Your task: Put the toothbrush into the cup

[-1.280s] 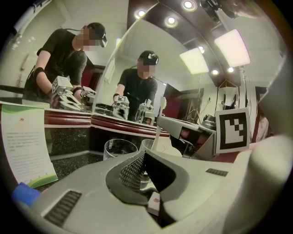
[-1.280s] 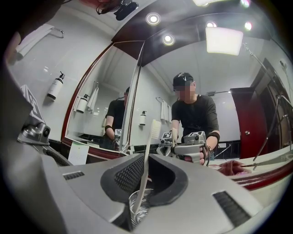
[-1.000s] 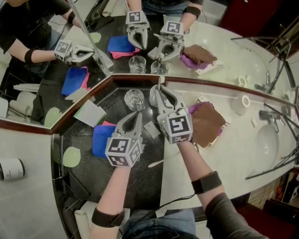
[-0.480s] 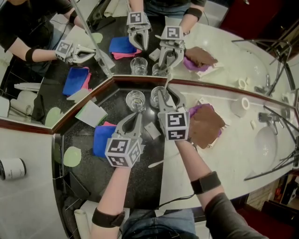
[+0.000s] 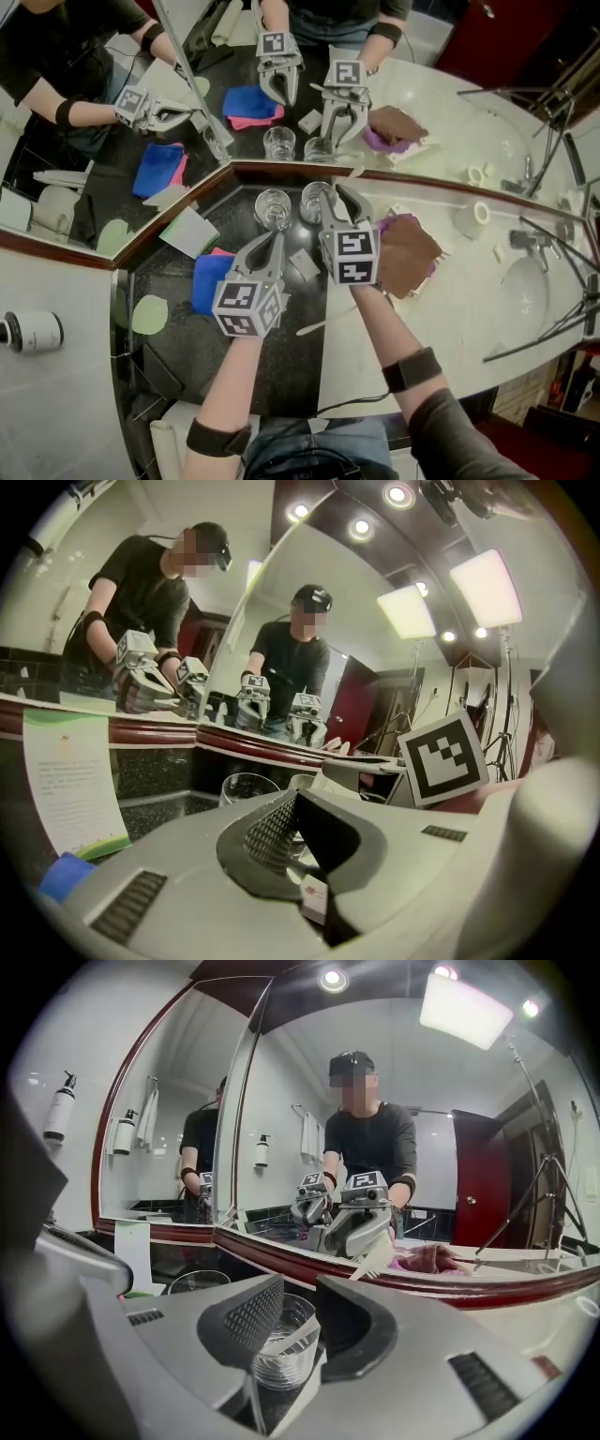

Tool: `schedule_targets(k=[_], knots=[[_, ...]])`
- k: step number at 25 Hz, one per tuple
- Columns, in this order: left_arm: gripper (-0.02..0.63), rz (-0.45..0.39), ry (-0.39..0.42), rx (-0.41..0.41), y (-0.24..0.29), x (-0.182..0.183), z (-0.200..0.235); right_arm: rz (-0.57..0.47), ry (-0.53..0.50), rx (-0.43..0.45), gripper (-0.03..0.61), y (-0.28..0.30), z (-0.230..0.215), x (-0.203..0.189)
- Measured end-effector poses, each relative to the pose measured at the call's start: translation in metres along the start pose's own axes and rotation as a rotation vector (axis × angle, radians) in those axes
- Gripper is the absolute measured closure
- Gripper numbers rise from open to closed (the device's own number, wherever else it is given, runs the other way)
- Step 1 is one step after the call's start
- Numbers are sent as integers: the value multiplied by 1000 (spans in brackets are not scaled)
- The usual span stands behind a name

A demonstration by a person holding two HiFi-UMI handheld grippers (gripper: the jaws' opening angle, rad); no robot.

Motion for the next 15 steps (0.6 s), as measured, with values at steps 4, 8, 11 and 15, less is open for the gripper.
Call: schedule_targets(k=[4, 8, 11, 15], knots=[[614, 2, -6, 9, -17, 11, -5, 10, 6, 22, 449, -24, 6, 10], [614, 1, 6, 23, -41, 30, -12, 15, 9, 71, 449, -58, 16, 27], [614, 16, 18, 28, -64, 38, -21, 31, 14, 106, 480, -90, 22, 33], [614, 33, 28, 36, -94, 43, -30, 40, 12, 144, 531, -131, 28, 43]])
Point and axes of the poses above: the fingertips, and each gripper's own axes: y forward along the fingers, z to its left, x out of its top, the point moved 3 cm from there along -y, backward along the fingers, and after that the axes turned 7 degrees about y, right-handed, at the moved point
